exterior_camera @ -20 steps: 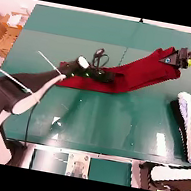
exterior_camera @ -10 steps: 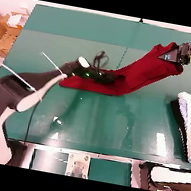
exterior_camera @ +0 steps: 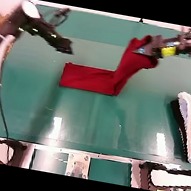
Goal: Fold the shirts.
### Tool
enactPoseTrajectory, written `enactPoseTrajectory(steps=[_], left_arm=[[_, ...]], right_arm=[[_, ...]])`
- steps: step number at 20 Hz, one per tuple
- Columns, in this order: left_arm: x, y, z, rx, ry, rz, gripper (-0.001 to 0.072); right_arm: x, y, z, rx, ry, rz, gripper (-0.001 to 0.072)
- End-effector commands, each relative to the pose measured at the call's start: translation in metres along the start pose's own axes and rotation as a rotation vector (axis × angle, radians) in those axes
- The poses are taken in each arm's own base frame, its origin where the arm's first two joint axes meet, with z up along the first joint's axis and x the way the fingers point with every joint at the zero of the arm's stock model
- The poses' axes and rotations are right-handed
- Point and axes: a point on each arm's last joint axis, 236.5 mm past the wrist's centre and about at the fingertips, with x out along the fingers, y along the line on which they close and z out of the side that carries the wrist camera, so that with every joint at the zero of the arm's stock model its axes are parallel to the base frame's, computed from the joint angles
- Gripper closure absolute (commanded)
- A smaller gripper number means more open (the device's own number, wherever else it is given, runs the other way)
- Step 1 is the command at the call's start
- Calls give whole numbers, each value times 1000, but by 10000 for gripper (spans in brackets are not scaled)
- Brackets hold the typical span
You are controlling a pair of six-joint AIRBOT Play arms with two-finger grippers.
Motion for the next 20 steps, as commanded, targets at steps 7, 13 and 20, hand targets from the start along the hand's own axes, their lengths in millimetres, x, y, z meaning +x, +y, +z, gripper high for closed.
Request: enactPoseTrajectory(steps=[7, 13, 20], left_arm=[[-106, 104, -38, -62, 3, 278, 686], [-105, 101, -36, -37, -1, 265, 686], [-103, 92, -31, -38, -23, 223, 687]], right_arm=[[314, 61, -35, 53, -143, 51, 177], [256, -6, -27, 47, -14, -27, 141], [96, -167, -31, 399, 56, -118, 141]])
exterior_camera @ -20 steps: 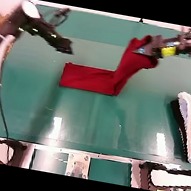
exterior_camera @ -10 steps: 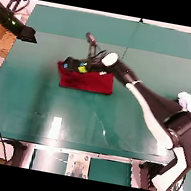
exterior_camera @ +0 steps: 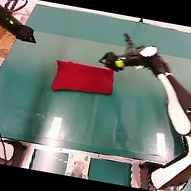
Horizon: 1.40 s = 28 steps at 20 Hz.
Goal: Fold the shirts.
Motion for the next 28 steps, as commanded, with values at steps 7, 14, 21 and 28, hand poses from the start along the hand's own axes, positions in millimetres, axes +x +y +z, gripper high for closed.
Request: enactPoseTrajectory(steps=[7, 14, 21, 28], left_arm=[[-1, -3, 2, 0, -11, -15, 686], [-1, -6, 2, -1, -10, -24, 686], [-1, -8, -3, 0, 12, -35, 686], [-1, -11, -1, -1, 6, -46, 686]], right_arm=[[12, -108, -77, 292, 109, -71, 135], [77, -7, -73, 184, 51, 64, 688], [-124, 55, 43, -18, -273, 55, 693], [-392, -35, 44, 124, -687, -190, 693]])
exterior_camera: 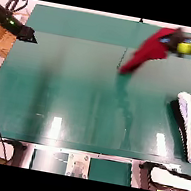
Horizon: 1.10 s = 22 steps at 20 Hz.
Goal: Fold the shirts.
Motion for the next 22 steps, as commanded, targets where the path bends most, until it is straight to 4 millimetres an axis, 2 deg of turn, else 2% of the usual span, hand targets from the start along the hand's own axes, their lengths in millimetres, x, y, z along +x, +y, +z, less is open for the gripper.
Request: enactPoseTrajectory(steps=[1, 3, 5, 8, 10, 15, 17, 19, 22], left_arm=[[-1, -1, 1, 0, -5, -5, 687], [-1, -1, 1, 0, -6, -5, 686], [-1, -1, 1, -1, -5, -5, 686], [-1, -1, 1, -1, -4, -5, 686], [-1, -1, 1, 0, -4, -6, 686], [-1, -3, -2, 0, 6, -13, 686], [-1, -5, -3, 0, 14, -22, 686], [-1, -8, -6, 0, 23, -34, 686], [-1, -11, -6, 0, 27, -47, 686]], right_arm=[[-111, -64, 43, 77, -183, -164, 693], [-164, -113, 54, 156, -265, -255, 693], [-212, -155, 53, 225, -325, -350, 693], [-263, -201, 25, 329, -314, -491, 694], [-288, -217, 2, 390, -283, -592, 694], [-356, -232, -54, 487, -230, -953, 694], [-369, -237, -78, 524, -168, -1039, 694], [-365, -249, -102, 592, -124, -1064, 694], [-356, -280, -161, 750, 7, -1132, 693]])
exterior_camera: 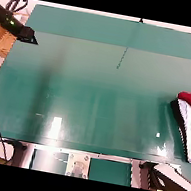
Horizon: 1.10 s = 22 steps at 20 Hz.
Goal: Fold the shirts.
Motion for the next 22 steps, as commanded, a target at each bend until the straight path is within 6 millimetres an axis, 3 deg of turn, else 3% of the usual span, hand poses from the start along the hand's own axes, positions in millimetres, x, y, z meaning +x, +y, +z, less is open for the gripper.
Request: enactPoseTrajectory(steps=[1, 3, 4, 5, 6, 8, 9, 10, 11, 12, 13, 14, 15, 17, 19, 22], left_arm=[[-1, -3, -2, 0, 9, -15, 686], [-1, -4, -3, 0, 10, -18, 686], [-1, -5, -2, 1, 10, -19, 686], [-1, -5, -2, 0, 8, -22, 686], [-1, -5, -2, 0, 6, -23, 687], [-1, -6, 0, 1, -1, -26, 687], [-1, -6, 2, 0, -7, -23, 686], [-1, -5, 3, -1, -14, -19, 687], [-2, -5, 3, -11, -16, -19, 687], [-4, -7, 4, -29, -18, -21, 687], [-7, -9, 4, -47, -23, -23, 687], [-8, -11, 3, -67, -22, -23, 687], [-8, -14, -3, -100, -14, -27, 688], [0, -25, -24, -149, 19, -62, 687], [13, -43, -57, -196, 59, -109, 688], [25, -65, -110, -256, 73, -119, 687]], right_arm=[[37, -58, -48, 93, 165, -214, 693], [58, -83, -79, 111, 264, -307, 663], [67, -89, -92, 110, 313, -327, 467], [73, -91, -103, 114, 358, -333, 213], [75, -92, -111, 144, 395, -342, 162], [71, -81, -101, 183, 378, -317, 162], [67, -63, -84, 177, 332, -254, 163], [61, -39, -66, 161, 275, -177, 240], [52, -6, -45, 104, 205, -69, 505], [43, 30, -29, 45, 146, 31, 635], [32, 68, -17, -12, 88, 123, 639], [22, 104, -14, -86, 44, 203, 691], [15, 138, -20, -153, 16, 265, 692], [9, 186, -55, -339, 18, 312, 693], [15, 209, -110, -485, 67, 321, 692], [44, 206, -219, -683, 196, 328, 692]])
